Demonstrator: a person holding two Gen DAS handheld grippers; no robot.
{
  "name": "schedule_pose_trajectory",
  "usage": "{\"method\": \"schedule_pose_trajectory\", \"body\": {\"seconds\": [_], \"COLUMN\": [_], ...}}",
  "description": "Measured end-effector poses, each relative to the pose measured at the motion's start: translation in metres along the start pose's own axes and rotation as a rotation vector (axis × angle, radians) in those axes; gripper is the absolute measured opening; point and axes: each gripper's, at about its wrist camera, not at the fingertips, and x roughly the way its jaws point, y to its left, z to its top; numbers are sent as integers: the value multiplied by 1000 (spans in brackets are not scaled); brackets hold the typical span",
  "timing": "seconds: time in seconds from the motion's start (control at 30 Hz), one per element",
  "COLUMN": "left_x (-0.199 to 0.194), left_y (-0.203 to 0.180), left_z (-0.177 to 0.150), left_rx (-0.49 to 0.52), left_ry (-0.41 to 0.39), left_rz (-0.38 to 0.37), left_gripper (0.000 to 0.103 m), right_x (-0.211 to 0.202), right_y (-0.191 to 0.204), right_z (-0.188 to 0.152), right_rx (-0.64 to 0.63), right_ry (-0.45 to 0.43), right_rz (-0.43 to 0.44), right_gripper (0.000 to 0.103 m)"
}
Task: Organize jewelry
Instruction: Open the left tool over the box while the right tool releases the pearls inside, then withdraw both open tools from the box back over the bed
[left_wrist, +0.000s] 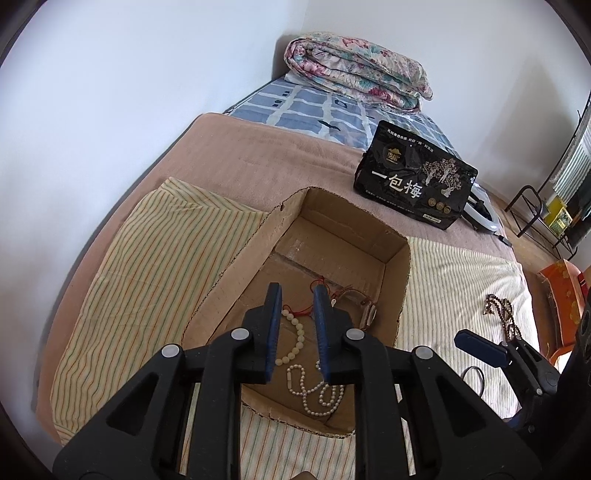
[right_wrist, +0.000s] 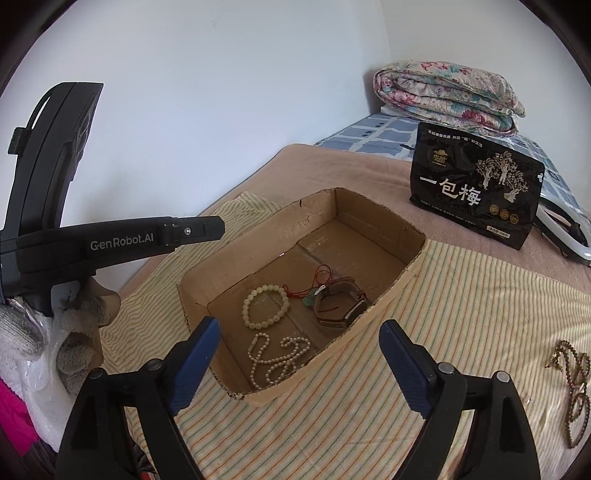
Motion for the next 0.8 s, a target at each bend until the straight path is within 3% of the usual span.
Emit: {"method": "schedule_pose_trajectory", "body": {"seconds": [0.17, 0.23, 0.3, 0.8], "left_x": [-2, -2, -4, -6], "left_y": [-11, -17, -23, -74], "left_z": [1, 2, 2, -7], "left_rx": [9, 17, 20, 106], "left_ry": [-14, -17, -27, -18], "left_rz": [-13, -24, -37, -102], "left_gripper": [16, 22, 37, 38], "right_x": [-14, -20, -25, -76], "right_y": [-20, -30, -40, -112], "right_z": [-5, -7, -9, -33], "right_rx": [37, 56, 74, 204], "right_ry": [-25, -29, -30, -51], "right_rz": [-53, -71, -90, -253], "right_gripper": [102, 103, 103, 103]}}
